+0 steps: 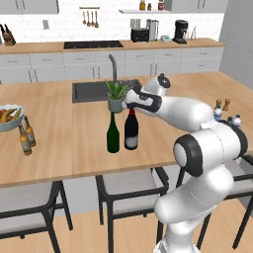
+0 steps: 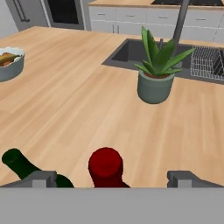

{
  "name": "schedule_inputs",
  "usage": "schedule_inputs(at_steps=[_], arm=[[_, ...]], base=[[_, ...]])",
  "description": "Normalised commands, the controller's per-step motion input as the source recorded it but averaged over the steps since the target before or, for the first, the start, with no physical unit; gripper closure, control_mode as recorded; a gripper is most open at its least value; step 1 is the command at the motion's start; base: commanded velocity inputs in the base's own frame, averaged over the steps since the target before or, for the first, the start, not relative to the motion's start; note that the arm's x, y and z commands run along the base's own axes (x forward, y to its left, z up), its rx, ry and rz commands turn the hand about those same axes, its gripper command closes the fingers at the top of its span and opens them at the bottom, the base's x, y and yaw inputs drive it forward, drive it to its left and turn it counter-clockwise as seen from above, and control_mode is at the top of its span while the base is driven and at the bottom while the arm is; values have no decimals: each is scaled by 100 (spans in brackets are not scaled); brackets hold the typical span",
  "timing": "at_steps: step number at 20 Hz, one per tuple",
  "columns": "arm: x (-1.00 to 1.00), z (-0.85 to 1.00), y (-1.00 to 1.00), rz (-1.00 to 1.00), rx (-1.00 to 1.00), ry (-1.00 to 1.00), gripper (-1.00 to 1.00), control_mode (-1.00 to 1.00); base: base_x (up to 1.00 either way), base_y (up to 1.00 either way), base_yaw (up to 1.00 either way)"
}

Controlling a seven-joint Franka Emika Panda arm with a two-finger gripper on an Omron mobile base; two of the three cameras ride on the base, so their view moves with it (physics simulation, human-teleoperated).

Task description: Move the plastic bottles in the middle to the plastics group, and the glass bottles in the middle to the glass group.

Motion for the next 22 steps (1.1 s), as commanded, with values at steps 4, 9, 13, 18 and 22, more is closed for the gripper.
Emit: schedule_inputs(at_steps=[4, 9, 13, 18, 22], arm=[[10, -6, 17, 0, 0, 0, -100, -100], [1, -3, 5, 0, 0, 0, -100, -100], [0, 0, 0, 0, 0, 0, -100, -100], [0, 0, 0, 0, 0, 0, -100, -100], [0, 0, 0, 0, 0, 0, 100, -100]], base=[[0, 0, 0], [0, 0, 0], [0, 0, 0], [0, 0, 0], [0, 0, 0]])
